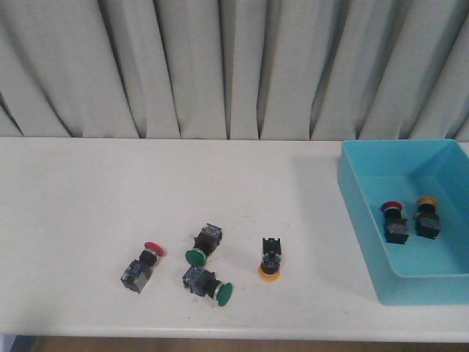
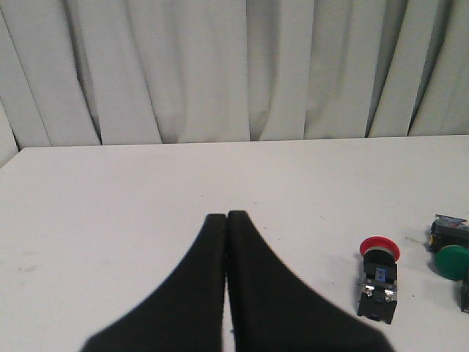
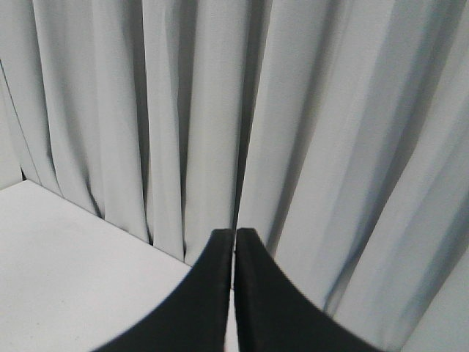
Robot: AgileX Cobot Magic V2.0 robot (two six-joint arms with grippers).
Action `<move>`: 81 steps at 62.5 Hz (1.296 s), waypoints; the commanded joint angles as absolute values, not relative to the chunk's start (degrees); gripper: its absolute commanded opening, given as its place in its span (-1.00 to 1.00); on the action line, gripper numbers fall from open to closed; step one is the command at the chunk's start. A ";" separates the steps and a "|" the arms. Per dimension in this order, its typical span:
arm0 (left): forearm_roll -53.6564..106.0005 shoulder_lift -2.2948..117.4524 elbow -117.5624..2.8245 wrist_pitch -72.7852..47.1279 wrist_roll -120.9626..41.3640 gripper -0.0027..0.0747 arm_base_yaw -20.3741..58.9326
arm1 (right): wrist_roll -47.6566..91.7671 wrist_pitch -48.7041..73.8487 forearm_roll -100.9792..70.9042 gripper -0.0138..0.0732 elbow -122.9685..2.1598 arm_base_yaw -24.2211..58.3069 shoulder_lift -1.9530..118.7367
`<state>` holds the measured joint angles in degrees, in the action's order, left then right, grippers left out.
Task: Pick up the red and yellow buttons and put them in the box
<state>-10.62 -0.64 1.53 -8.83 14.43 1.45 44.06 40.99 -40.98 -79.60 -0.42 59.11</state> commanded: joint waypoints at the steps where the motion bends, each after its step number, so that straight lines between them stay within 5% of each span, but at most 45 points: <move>1: -10.17 -1.48 4.11 -4.88 14.56 -0.95 1.67 | 44.26 37.59 -42.32 -0.69 -81.15 -0.36 58.83; 8: -10.17 -1.43 4.11 -4.88 14.56 -0.95 1.67 | 42.27 34.88 -33.11 -0.69 -81.15 -0.35 58.67; 16: -10.17 -1.43 4.11 -4.88 14.56 -0.95 1.67 | 22.92 34.16 -18.20 -0.69 -78.14 -0.35 55.61; 28: -10.17 -1.43 4.11 -4.88 14.56 -0.95 1.67 | -1.89 16.05 6.51 -0.69 -55.89 -0.35 44.08; 44: -10.17 -1.43 4.11 -4.88 14.56 -0.95 1.67 | -3.24 -8.30 6.23 -0.69 -22.50 -0.35 24.64; 59: -10.17 -1.43 4.11 -4.88 14.56 -0.95 1.67 | -3.30 -5.10 1.20 -0.69 -4.68 -0.35 10.03; 81: -10.17 -1.43 4.11 -4.88 14.56 -0.95 1.67 | -2.17 0.38 1.31 -0.69 2.09 2.15 -0.69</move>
